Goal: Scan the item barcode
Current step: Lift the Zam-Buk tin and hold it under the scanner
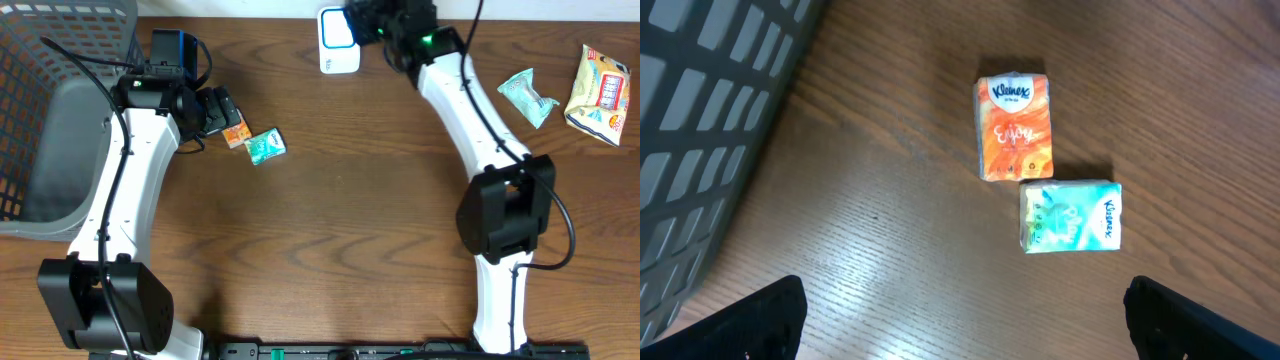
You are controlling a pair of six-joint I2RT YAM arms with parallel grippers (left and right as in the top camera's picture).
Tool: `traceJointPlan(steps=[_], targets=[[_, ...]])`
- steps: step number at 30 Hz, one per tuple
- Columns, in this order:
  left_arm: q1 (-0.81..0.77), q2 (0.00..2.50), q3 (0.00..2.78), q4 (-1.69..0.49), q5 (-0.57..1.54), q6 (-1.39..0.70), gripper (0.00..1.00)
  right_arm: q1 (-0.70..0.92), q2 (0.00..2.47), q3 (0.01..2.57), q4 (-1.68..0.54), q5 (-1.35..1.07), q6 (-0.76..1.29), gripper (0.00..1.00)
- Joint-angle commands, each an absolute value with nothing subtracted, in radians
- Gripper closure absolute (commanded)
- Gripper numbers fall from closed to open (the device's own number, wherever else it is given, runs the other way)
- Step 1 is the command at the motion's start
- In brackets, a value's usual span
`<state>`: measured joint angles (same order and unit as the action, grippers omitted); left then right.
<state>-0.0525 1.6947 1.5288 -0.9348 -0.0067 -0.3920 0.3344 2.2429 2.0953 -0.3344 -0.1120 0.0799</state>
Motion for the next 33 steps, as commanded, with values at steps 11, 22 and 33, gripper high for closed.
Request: traceJointPlan(steps=[11,22,33], targets=[[-0.049,1.699,1.533,-0.938,-0.02,-0.385,0.0,0.395,2.474,2.101,0.163,-0.038,0.104,0.61],[-0.049,1.699,1.533,-0.938,-0.02,-0.385,0.0,0.387,2.507,2.101,0.236,0.054,0.104,0.63],[-0.049,1.699,1.533,-0.938,-0.02,-0.386,0.0,0.372,2.47,2.101,0.17,0.054,0.113,0.68]])
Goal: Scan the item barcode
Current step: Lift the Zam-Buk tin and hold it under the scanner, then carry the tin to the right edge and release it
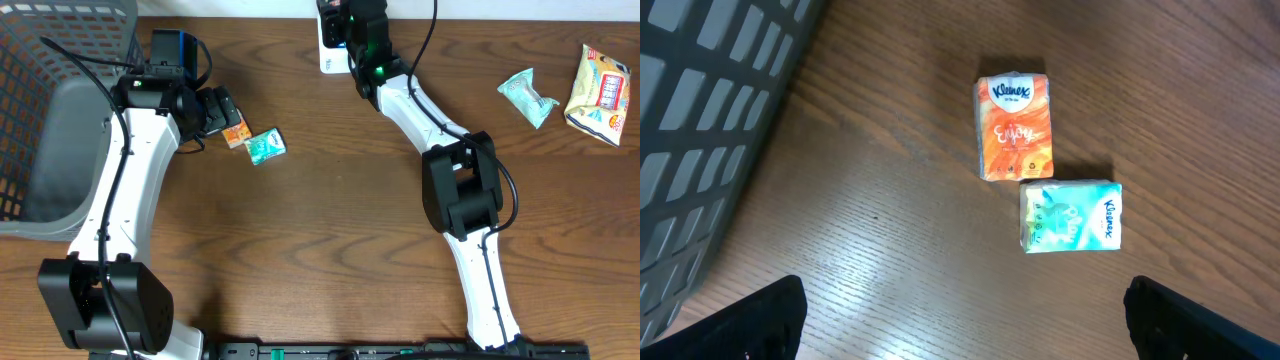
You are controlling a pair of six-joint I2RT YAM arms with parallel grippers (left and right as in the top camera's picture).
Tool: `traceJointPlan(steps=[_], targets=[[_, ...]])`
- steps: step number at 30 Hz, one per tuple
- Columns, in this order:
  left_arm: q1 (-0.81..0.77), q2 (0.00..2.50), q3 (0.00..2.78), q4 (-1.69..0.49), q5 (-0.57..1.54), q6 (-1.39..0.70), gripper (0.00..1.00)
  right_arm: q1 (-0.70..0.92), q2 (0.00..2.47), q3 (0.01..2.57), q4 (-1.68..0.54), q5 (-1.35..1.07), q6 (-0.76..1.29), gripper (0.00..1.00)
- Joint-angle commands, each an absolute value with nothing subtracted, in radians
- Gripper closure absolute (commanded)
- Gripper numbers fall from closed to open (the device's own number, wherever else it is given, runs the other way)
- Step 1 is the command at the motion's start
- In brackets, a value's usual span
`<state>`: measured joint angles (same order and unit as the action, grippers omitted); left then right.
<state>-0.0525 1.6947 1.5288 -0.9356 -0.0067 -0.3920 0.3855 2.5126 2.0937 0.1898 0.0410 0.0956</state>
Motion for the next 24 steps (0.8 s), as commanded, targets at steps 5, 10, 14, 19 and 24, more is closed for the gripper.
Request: traceJointPlan(steps=[5,10,14,19,24], targets=[[-0.049,1.699,1.533,-0.938,-0.02,-0.385,0.0,0.33,2.395,2.101,0.064,0.053,0.145,0.68],[-0.049,1.699,1.533,-0.938,-0.02,-0.386,0.0,0.268,2.306,2.101,-0.147,0.002,0.233,0.66],[-0.049,1.699,1.533,-0.938,-0.02,-0.386,0.0,0.19,2.245,2.101,-0.353,-0.146,0.376,0.68],[-0.049,1.699,1.533,-0.938,-0.02,-0.386,0.0,0.083,2.232,2.1,-0.466,-0.643,0.543,0.69],[-0.049,1.699,1.533,-0.938,-0.02,-0.386,0.0,0.007,2.239,2.097,-0.468,-1.034,0.773,0.78]])
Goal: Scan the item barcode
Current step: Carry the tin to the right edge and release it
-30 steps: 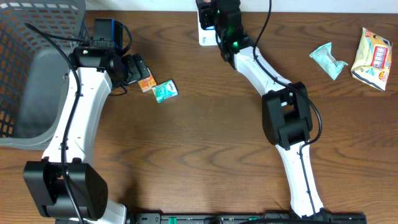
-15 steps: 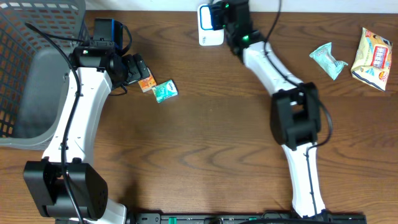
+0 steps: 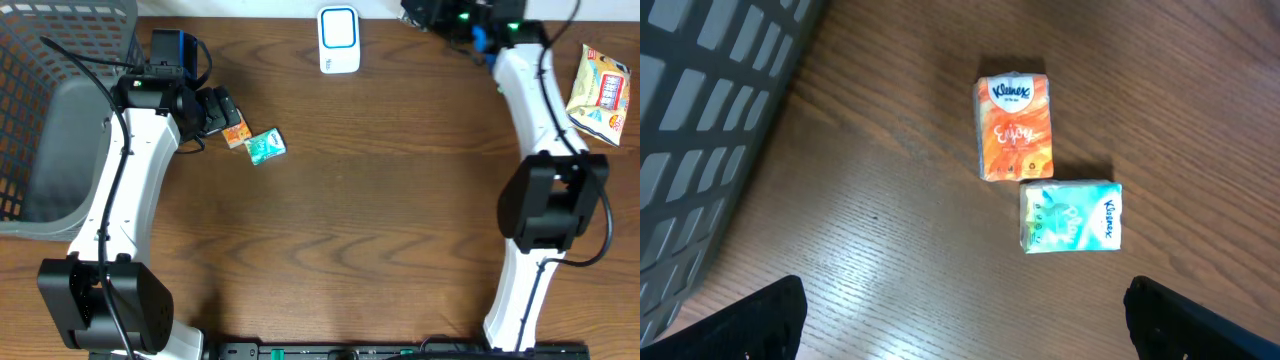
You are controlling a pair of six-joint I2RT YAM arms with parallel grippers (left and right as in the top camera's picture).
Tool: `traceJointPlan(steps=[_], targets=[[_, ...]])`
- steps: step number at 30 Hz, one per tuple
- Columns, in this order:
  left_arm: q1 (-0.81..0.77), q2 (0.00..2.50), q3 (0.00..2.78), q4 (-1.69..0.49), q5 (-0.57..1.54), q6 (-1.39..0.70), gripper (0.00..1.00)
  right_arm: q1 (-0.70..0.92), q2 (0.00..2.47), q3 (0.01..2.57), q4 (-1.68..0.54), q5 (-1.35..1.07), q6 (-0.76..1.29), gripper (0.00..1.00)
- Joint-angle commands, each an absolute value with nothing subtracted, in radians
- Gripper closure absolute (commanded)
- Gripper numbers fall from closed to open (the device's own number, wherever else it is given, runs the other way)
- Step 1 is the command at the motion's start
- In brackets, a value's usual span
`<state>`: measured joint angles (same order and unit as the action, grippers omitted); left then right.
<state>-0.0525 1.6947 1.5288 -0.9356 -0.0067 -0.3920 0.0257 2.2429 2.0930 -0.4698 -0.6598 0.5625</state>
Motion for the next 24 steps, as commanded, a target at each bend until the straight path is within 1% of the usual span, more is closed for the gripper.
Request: traceJointPlan(steps=[1,3,6,9,13,16,21,24], targets=[[-0.049,1.699,1.533,-0.938,-0.02,-0.386,0.0,0.003,2.239,2.097,-0.469,-1.061,0.808,0.8],[-0.049,1.699,1.533,-0.938,-0.02,-0.386,0.0,0.001,2.239,2.097,-0.468,-1.118,0.891,0.79],[-0.049,1.699,1.533,-0.938,-0.02,-0.385,0.0,0.003,2.239,2.097,-0.468,-1.191,0.986,0.73],[-0.049,1.699,1.533,-0.938,-0.02,-0.385,0.0,0.002,2.239,2.097,-0.467,-1.242,1.026,0.73],[-0.049,1.699,1.533,-0.938,-0.02,-0.386,0.0,0.002,2.239,2.097,-0.468,-1.222,0.995,0.77],[-0.049,1.699,1.533,-0.938,-0.02,-0.386,0.0,-0.006,2.239,2.097,-0.469,-1.178,0.924,0.8],[-0.049,1.699,1.533,-0.938,-0.02,-0.386,0.0,-0.048,2.239,2.097,-0.565,-1.085,0.861,0.76],[-0.049,1.699,1.533,-0.938,-0.02,-0.385,0.0,-0.081,2.239,2.097,-0.624,-1.032,0.829,0.76]])
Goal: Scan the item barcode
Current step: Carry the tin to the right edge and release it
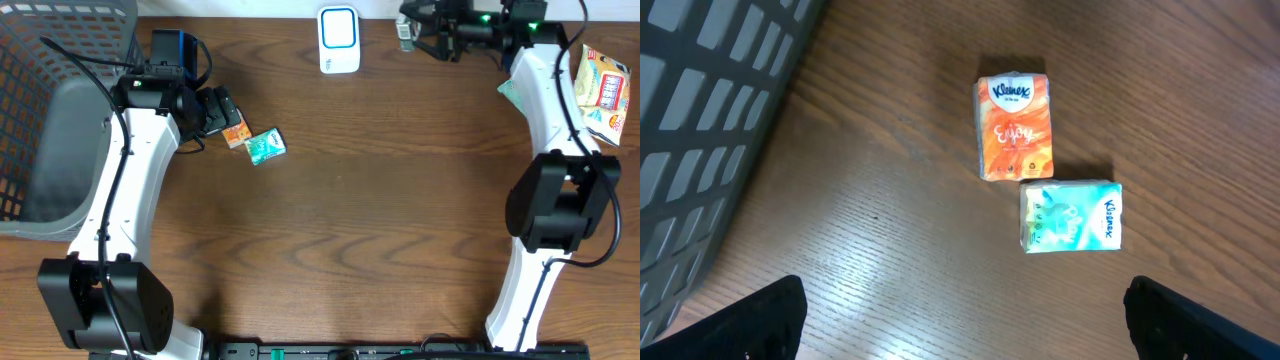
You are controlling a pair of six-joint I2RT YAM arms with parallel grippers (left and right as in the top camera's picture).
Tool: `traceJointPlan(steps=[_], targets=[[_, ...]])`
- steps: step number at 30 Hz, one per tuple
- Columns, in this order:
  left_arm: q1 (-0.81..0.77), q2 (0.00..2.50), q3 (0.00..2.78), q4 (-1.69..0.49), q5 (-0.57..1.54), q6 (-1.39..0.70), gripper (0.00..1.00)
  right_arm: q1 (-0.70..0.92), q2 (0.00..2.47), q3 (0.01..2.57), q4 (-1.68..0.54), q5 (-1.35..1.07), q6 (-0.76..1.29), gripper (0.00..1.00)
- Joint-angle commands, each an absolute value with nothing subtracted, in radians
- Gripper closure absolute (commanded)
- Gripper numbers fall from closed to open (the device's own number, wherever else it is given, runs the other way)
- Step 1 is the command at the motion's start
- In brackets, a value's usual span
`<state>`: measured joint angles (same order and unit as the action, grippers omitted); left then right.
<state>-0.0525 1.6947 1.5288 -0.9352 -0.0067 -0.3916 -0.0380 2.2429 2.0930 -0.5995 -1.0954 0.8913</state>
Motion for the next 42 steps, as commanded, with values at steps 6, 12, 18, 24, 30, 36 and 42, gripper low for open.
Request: traceJointPlan(steps=[6,12,18,24,30,36,42], targets=[[-0.049,1.699,1.533,-0.938,-0.02,-0.385,0.0,-0.167,2.239,2.097,-0.768,-0.743,0.714,0.76],[-0.049,1.699,1.533,-0.938,-0.02,-0.386,0.0,-0.232,2.239,2.097,-0.917,-0.242,0.538,0.73],[-0.049,1.699,1.533,-0.938,-0.02,-0.386,0.0,-0.251,2.239,2.095,-0.96,0.128,0.429,0.65],[-0.049,1.699,1.533,-0.938,-0.02,-0.386,0.0,-0.25,2.239,2.085,-0.955,0.186,0.403,0.8],[-0.049,1.699,1.533,-0.938,-0.02,-0.386,0.0,-0.225,2.239,2.084,-0.896,-0.089,0.402,0.74],[-0.049,1.699,1.533,-0.938,-0.02,-0.385,0.0,-0.124,2.239,2.084,-0.814,-0.264,0.382,0.71],[-0.049,1.699,1.533,-0.938,-0.02,-0.385,0.0,0.031,2.239,2.084,-0.7,-0.249,0.291,0.71]])
